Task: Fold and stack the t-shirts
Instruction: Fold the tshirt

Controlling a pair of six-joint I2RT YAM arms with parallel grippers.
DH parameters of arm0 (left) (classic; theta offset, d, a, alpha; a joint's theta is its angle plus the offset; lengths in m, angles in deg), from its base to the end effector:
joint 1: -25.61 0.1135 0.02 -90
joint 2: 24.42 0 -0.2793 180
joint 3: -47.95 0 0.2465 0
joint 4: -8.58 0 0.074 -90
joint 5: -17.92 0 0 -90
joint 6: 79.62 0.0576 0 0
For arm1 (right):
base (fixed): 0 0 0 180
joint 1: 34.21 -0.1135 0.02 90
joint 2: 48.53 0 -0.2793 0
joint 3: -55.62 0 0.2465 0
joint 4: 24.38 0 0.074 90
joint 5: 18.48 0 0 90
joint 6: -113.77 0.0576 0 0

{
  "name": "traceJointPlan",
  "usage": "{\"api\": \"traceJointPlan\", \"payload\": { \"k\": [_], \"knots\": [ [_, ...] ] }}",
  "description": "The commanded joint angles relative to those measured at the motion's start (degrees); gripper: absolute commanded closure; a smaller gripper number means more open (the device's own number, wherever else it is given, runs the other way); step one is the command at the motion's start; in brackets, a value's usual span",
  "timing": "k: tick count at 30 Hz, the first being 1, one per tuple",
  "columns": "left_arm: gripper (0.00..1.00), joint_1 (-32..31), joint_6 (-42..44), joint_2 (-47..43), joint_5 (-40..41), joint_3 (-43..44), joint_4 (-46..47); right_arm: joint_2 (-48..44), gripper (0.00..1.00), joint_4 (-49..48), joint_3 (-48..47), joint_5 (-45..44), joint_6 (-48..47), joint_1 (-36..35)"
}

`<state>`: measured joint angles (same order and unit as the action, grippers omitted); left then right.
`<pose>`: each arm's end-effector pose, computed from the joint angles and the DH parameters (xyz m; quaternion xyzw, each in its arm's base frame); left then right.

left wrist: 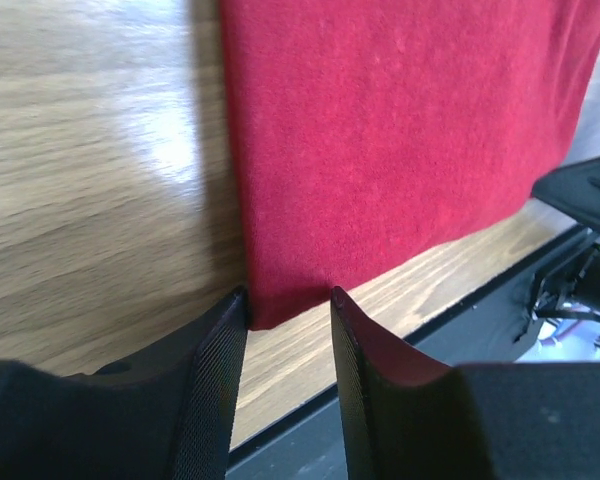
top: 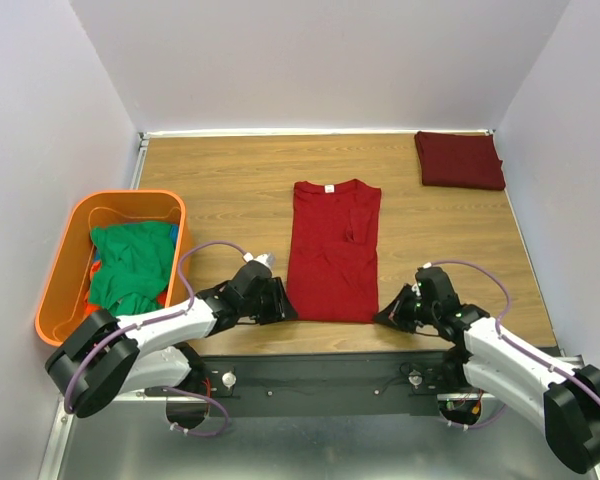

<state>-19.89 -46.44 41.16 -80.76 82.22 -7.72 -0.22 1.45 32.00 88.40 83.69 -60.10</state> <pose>0.1364 -0.1512 0.1430 -0.0645 0.9278 -0.3250 0.1711 0.1189 0.0763 0.1194 0.2250 0.9048 0.3286 0.1507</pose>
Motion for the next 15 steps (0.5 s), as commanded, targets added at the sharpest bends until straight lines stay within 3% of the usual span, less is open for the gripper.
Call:
{"api": "traceJointPlan", "payload": {
  "k": [1, 6, 9, 10, 15],
  "knots": [
    [0.54, -0.2, 1.1, 1.9, -1.5, -2.6, -4.3, 0.2, 0.99, 3.3, -1.2, -4.9, -2.0, -0.2],
    [0.58, -0.2, 0.8, 1.4, -0.7, -2.6, -4.8, 0.1, 0.99, 3.5, -2.0, -4.9, -2.4, -0.2],
    [0.69, -0.2, 0.7, 1.8, -0.8, -2.9, -3.0, -0.2, 0.99, 3.6, -2.9, -4.1, -3.1, -0.2],
    [0.79, -0.2, 0.9, 1.7, -0.5, -2.7, -1.7, -0.4, 0.99, 3.7, -3.2, -4.1, -3.7, -0.2],
    [0.96, -0.2, 2.8, -0.3, 2.0, -0.3, -0.9, 0.5, 0.99, 4.0, -5.5, -0.9, -5.5, -0.2]
  ]
}}
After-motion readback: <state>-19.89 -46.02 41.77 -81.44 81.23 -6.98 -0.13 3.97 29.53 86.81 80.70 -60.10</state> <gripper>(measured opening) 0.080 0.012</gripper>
